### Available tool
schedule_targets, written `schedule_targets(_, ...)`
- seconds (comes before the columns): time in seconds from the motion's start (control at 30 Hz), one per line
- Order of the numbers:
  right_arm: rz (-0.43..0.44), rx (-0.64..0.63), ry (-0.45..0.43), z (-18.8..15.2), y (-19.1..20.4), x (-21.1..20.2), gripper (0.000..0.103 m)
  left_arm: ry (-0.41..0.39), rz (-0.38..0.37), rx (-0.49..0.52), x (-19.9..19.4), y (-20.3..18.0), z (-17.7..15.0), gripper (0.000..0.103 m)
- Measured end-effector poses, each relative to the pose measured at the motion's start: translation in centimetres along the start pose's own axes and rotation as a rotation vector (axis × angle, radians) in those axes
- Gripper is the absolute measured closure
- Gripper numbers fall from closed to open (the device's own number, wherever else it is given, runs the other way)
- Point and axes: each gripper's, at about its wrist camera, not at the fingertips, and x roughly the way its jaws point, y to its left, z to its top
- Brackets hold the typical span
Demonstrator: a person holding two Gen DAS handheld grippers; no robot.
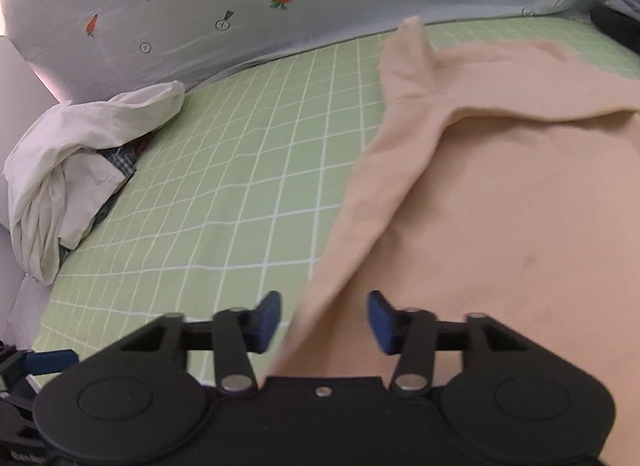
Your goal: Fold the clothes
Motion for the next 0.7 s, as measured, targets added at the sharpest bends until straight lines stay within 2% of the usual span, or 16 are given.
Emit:
schedule_targets(0.03, 0.009, 0.001, 0.002, -0.1, 0.0, 0.0, 0.065, 0.001, -0.004, 0.007, 0.0, -0.1, 0.0, 0.000)
schedule_targets(0.1, 0.019, -0.011, 0.004, -0.4, 0.2, -0.2, 0.086, 0.002, -0.013, 0.016, 0.1, -0.4, -0.1, 0.000)
schedule_targets(0.2, 0.031, -0.021, -0.001, -0.6, 0.2, -0.6, 0.094, 0.002, -0.030, 0.015, 0.3, -0.8, 0.2, 0.000)
schedule_targets(0.3, 0.045, -0.019, -0.021, -0.4, -0.5, -1.5, 0.099, 0.000, -0.049, 0.009, 0.4, -1.5, 0.5, 0.000)
schedule_targets(0.5, 0.064, -0.026, -0.043, 0.1, -2.7, -3.5, 0.099, -0.016, -0.086, 0.021, 0.4, -5.0, 1.5, 0.000)
schedule_targets(0.7, 0.037, -0.048, -0.040, 0.1, -5.9, -5.4, 0.100, -0.014, -0.125, 0.052, 0.3, -9.7, 1.9, 0.000)
